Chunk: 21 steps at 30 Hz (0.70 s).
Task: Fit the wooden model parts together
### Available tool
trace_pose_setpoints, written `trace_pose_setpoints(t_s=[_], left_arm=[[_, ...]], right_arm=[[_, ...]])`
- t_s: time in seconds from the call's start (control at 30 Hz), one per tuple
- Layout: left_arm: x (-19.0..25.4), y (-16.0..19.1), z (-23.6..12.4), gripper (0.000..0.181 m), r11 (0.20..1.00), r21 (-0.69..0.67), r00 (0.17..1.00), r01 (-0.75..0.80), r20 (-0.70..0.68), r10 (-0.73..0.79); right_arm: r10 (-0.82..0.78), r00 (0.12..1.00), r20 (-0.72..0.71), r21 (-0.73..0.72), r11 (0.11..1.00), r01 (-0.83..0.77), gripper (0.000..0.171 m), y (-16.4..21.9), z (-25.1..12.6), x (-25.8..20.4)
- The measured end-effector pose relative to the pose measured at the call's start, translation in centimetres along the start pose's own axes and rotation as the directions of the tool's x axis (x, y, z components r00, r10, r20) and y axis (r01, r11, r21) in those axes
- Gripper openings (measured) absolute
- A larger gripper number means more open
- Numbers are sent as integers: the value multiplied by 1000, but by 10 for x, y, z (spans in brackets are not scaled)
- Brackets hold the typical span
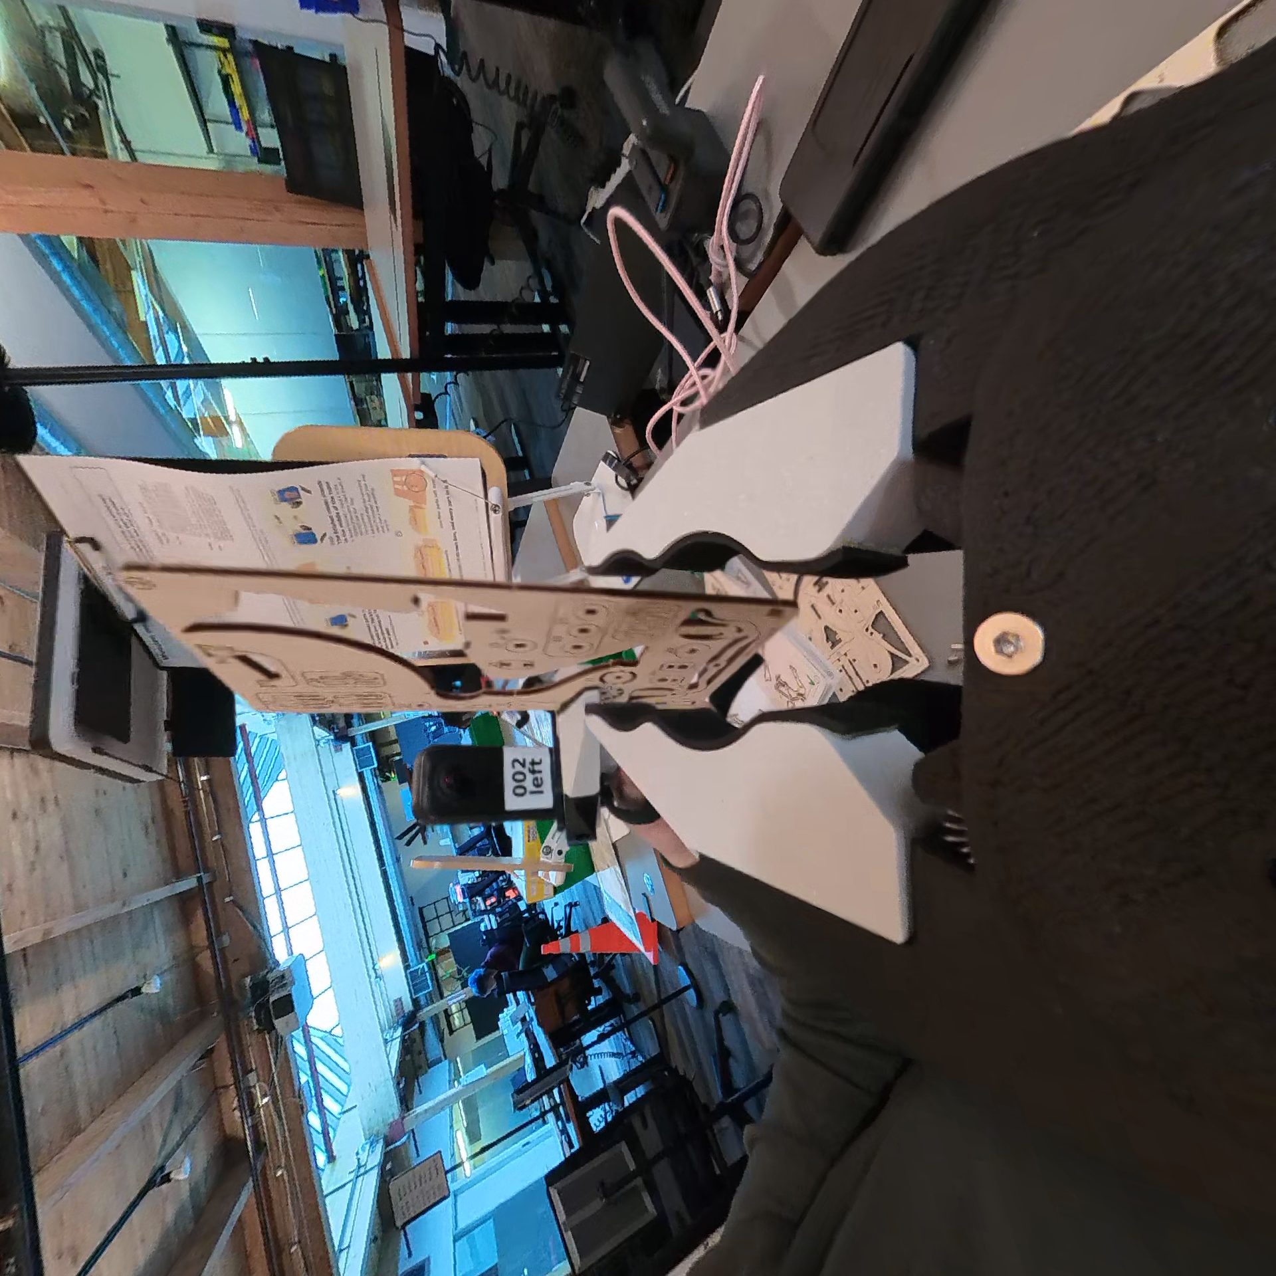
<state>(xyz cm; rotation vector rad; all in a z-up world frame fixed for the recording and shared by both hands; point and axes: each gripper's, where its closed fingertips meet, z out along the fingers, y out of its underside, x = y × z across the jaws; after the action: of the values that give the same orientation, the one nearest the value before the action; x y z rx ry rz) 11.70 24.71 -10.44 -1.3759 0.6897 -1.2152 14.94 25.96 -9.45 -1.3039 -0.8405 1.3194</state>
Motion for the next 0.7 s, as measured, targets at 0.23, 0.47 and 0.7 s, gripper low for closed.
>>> trace_pose_setpoints(t_s=[0.23, 0.47, 0.7], left_arm=[[3, 2, -4, 7, 998, -42, 998, 56, -23, -57], [-38, -9, -55, 55, 998, -49, 938, -34, 342, 49], [20, 120, -92, 57, 791, -589, 937, -167, 155, 314]], right_arm=[[108, 986, 126, -12, 994, -107, 1, 1, -4, -8], [408, 904, -125, -258, 866, -427, 1, 84, -9, 61], [469, 837, -281, -406, 732, -547, 13, 152, -8, 84]])
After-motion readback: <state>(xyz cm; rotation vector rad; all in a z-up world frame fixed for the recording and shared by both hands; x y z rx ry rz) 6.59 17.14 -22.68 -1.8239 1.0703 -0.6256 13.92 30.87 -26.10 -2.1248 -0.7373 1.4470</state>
